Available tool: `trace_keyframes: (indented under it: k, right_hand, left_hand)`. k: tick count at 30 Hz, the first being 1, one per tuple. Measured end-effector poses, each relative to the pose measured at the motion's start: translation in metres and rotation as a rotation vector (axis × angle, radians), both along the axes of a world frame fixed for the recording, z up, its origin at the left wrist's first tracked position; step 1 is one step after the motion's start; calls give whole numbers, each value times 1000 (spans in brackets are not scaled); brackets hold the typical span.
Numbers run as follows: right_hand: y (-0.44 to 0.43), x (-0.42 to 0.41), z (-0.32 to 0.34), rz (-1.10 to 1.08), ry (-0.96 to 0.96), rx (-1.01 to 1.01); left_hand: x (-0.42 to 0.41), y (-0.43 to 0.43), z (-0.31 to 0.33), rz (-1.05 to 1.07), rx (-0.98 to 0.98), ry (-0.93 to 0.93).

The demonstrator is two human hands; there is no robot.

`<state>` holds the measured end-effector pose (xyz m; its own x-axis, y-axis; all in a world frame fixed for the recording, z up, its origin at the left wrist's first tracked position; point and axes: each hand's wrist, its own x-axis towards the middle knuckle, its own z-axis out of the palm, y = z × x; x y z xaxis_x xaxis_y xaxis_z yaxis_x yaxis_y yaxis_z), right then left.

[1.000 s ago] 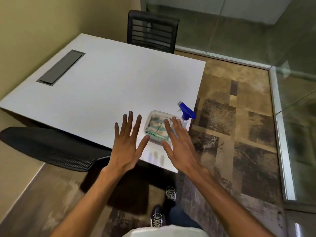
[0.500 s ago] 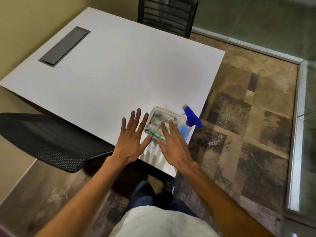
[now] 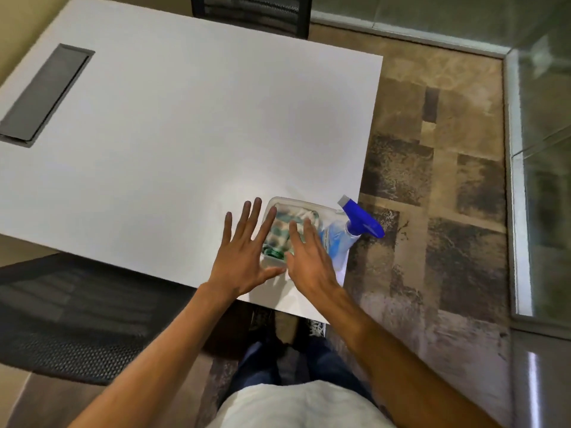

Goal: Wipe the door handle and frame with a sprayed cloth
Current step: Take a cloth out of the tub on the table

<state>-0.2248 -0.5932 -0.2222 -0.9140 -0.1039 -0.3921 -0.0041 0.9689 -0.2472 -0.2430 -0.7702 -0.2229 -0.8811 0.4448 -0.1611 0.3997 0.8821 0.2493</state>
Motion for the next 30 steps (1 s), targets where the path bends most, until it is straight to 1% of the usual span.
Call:
trace_keyframes:
  k: [2,5,9,12,15,17,19,22,27,30]
  right_hand:
    - [-7,-5,-5,-5,-10,43]
    - [-17,-13,-9,-131,7,62]
    - [-31,-26,-17,-163,-59,241]
    - [-36,-40,-23,-272,-66,305]
    - [-36,-52,-34,-305,-89,368]
    - [-35,-59,-39,-425,-57,341]
    - [-36,-64,-43,-539,2,267]
    - [-37,-68,-49,-615,69,204]
    - [-40,-66,-51,-618,100,187]
    - [-39,-64,-51,-618,137,104]
  left_hand:
    - [-8,-4,-3,-29,14,-29]
    - [-17,-12,-9,-62,64,-84]
    - [-29,-22,-20,-92,91,-107]
    - [-37,-25,-29,-85,75,-101]
    - [-44,-26,-38,-84,60,-107]
    - [-46,-27,-44,-90,76,-113]
    - [-47,-27,-49,-94,92,-110]
    - [-49,-26,-53,-101,85,-121]
    - [-52,-29,-52,-94,105,-131]
    - [-53,-31,-48,-96,131,-138]
